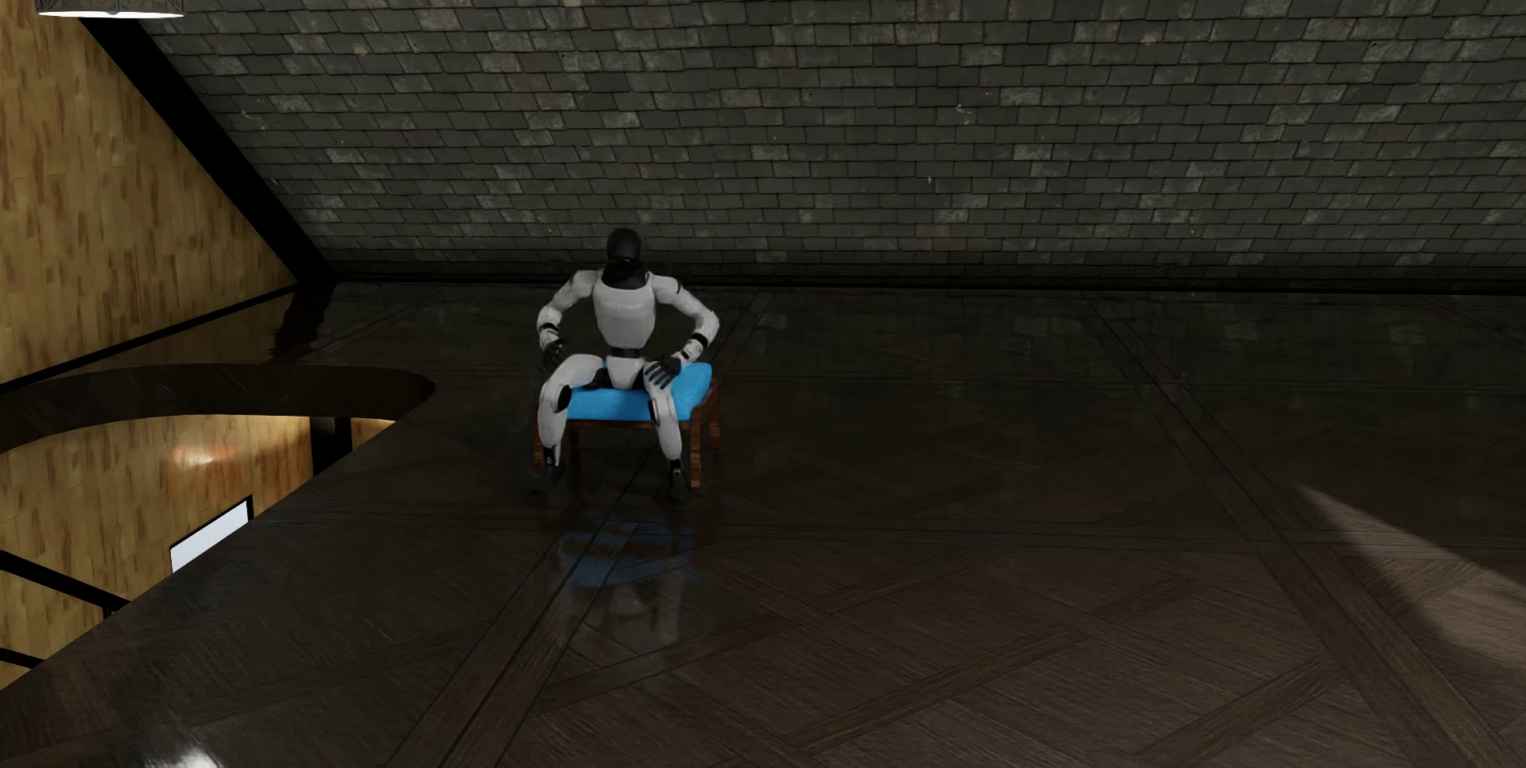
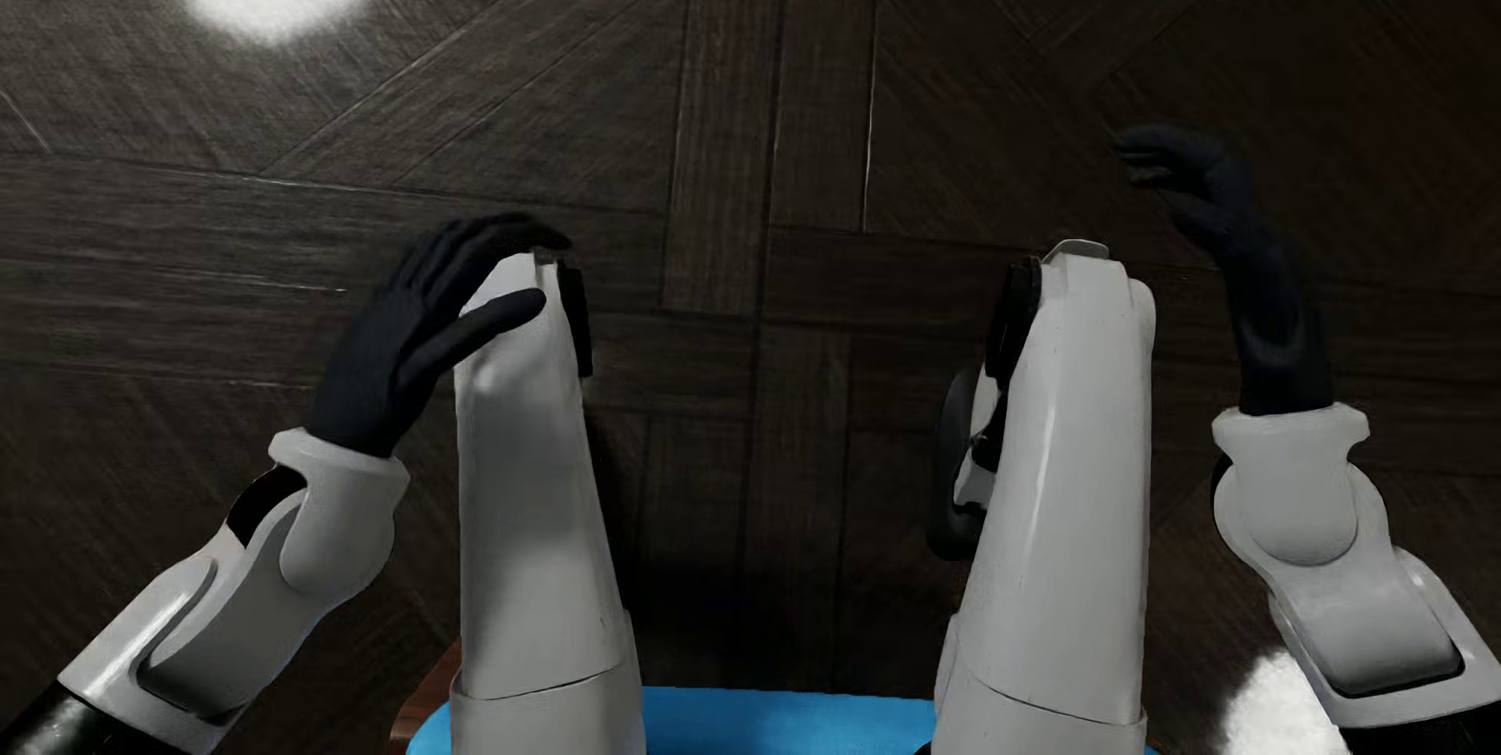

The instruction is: Rise from the blue chair

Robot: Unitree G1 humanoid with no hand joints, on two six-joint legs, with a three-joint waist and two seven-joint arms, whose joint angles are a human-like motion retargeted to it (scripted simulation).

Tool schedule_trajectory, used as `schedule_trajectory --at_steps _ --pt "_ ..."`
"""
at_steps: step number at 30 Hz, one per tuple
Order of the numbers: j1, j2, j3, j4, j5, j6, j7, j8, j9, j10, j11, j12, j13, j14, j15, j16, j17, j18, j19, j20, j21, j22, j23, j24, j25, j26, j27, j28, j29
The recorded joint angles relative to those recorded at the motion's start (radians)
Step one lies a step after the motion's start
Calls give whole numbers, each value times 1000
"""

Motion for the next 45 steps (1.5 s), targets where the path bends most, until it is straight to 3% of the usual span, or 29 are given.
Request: schedule_trajectory --at_steps 2,3,4,6,8,9,11,14,17,19,21,22,23,25,27,29,33,36,39,41,45 --pt "-58 -57 4 -4 -10 16 1 9 48 -3 -2 -335 -166 -10 -11 118 -187 -10 10 -285 113 -47 -112 8 6 -24 3 -89 184" --pt "-81 -80 6 -7 -14 18 4 15 71 -7 -3 -552 -283 -16 -20 163 -275 -15 14 -488 222 -56 -137 -6 26 -39 -9 -127 229" --pt "-104 -104 6 -5 -10 17 5 15 88 -9 -6 -778 -414 -23 -28 191 -344 -22 13 -702 354 -59 -143 -17 56 -63 -34 -167 205" --pt "-131 -133 4 -6 -5 15 8 10 134 -25 -22 -1155 -716 -38 -44 201 -423 -24 5 -1055 597 -69 -129 -57 108 -91 -56 -81 163" --pt "-133 -136 5 -13 2 12 12 4 167 -58 -55 -1329 -973 -50 -61 174 -431 -18 5 -1215 831 -70 -115 -76 130 -105 -87 -1 91" --pt "-128 -134 5 -19 13 12 16 -2 173 -86 -84 -1341 -1031 -49 -62 159 -426 -11 -3 -1226 890 -61 -115 -69 128 -106 -88 11 93" --pt "-92 -99 2 -29 38 13 31 -12 172 -176 -176 -1284 -1032 -39 -56 118 -366 5 -26 -1160 893 -2 -66 -47 105 -104 -77 5 96" --pt "38 40 2 -30 65 11 68 -47 134 -396 -401 -1098 -918 3 -20 0 -225 28 -66 -996 817 198 125 20 17 -105 -52 -89 170" --pt "247 265 -3 -23 94 10 115 -91 71 -672 -694 -909 -818 67 44 -209 -5 57 -107 -822 747 542 453 125 -124 -129 -28 -230 319" --pt "413 442 -4 -14 109 10 153 -117 12 -862 -899 -807 -762 110 92 -383 165 69 -124 -717 703 822 735 187 -221 -142 -19 -367 432" --pt "585 626 -9 -4 114 9 203 -152 -56 -1042 -1100 -716 -709 157 148 -519 330 71 -130 -657 681 1043 1017 252 -324 -145 -1 -483 492" --pt "675 718 -9 -3 118 3 222 -168 -101 -1135 -1200 -668 -675 182 179 -565 396 75 -131 -626 669 1106 1118 263 -359 -125 26 -569 545" --pt "769 818 -5 0 129 -4 244 -180 -147 -1227 -1306 -608 -630 202 210 -599 445 81 -134 -577 658 1162 1177 222 -374 -69 63 -612 585" --pt "959 1025 2 -17 154 -13 283 -200 -245 -1406 -1519 -469 -508 239 264 -626 480 109 -158 -474 601 1205 1218 115 -336 30 123 -627 624" --pt "1129 1209 3 -48 167 -20 318 -214 -355 -1567 -1698 -334 -365 268 304 -595 468 137 -178 -388 519 1158 1225 41 -247 36 160 -645 611" --pt "1260 1358 3 -68 173 -20 343 -234 -469 -1690 -1845 -212 -230 282 330 -547 436 149 -187 -316 434 1080 1220 11 -160 32 181 -644 574" --pt "1479 1565 16 -77 175 -26 401 -272 -603 -1839 -1960 -23 -46 279 308 -496 408 150 -169 -126 291 1079 1262 -29 -120 14 155 -610 514" --pt "1584 1668 27 -72 181 -37 434 -293 -658 -1877 -2003 43 5 255 295 -522 422 149 -155 -42 251 1275 1398 -79 -122 82 180 -516 507" --pt "1607 1701 30 -60 177 -44 438 -298 -691 -1868 -2005 71 38 233 272 -524 438 132 -144 -32 213 1419 1479 -41 -141 105 194 -537 514" --pt "1612 1707 30 -60 179 -45 444 -304 -696 -1869 -2006 96 59 231 270 -513 440 132 -145 -32 197 1434 1485 3 -136 96 196 -579 519" --pt "1607 1703 32 -61 177 -47 439 -303 -700 -1869 -2005 134 74 233 267 -490 446 134 -146 -11 209 1367 1429 -4 -137 69 179 -620 544"
